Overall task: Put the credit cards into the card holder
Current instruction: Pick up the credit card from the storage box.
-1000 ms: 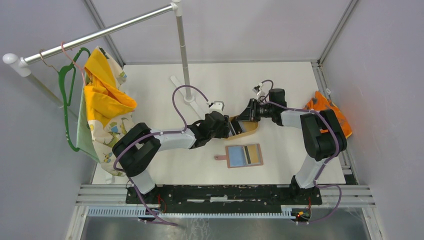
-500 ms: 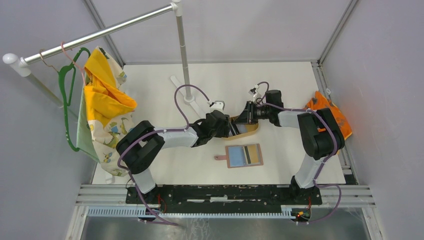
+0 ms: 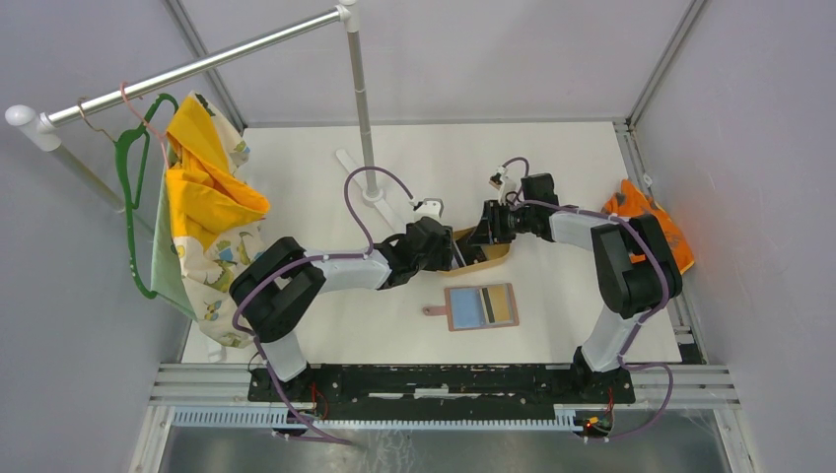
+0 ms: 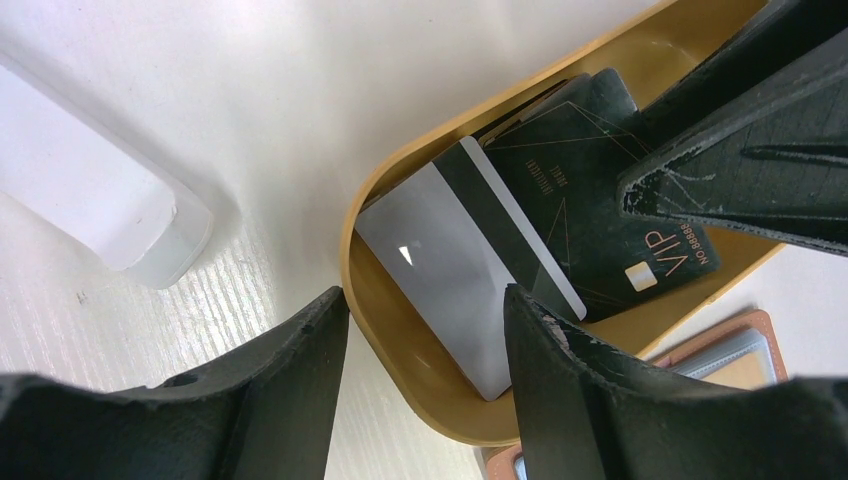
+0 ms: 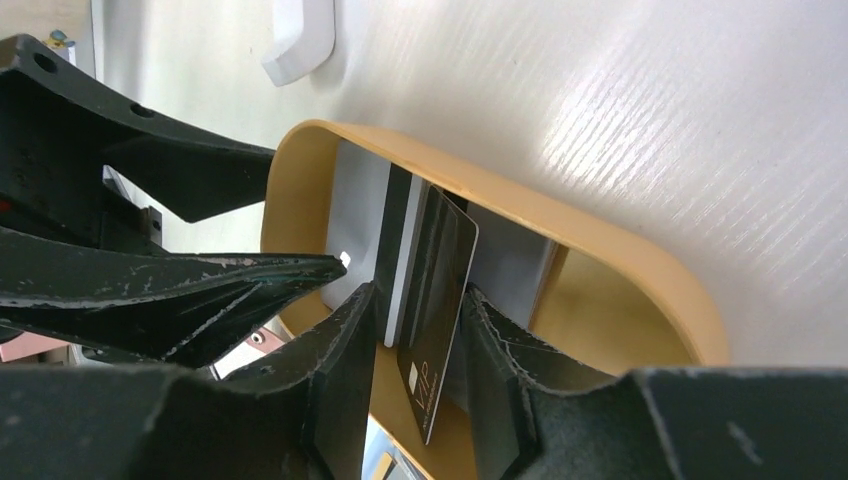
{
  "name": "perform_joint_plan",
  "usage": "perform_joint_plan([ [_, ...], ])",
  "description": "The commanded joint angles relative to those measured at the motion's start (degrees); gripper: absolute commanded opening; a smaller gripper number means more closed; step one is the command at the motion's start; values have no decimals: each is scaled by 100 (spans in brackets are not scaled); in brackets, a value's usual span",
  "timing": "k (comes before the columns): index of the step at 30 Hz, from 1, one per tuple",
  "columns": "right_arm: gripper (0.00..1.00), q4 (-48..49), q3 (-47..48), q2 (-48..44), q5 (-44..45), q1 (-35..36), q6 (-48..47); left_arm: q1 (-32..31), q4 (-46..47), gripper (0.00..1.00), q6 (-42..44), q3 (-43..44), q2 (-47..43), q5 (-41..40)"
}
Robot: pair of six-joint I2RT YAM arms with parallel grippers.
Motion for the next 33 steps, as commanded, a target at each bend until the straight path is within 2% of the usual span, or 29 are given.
perform_joint_plan([
  [1,42,-164,212,-4,-68,22,-260,19,170,64,-8,161,-122,20],
  [4,38,-174,218,68,-138,26,-239,25,163,64,-8,152,-170,49],
  [9,10,-94,209,51,-131,3,-23,20,163,64,-8,94,-414,117],
  [12,1,133,154,-138,-333,-139,251,19,125,65,14,25,-670,119],
  [22,0,2339,-904,-1124,-1170,-771,2378,19,315,66,141,-568,-1917,316],
  [26,0,3701,-1590,-1557,-1288,-980,3912,21,1270,67,249,-1377,-2840,816],
  [30,0,4012,-1963,-2053,-1136,-1061,4684,35,2390,77,372,-2110,-3645,1529],
  [33,0,4353,-2258,-2354,-1033,-1063,5322,75,2838,82,475,-2280,-3800,2118],
])
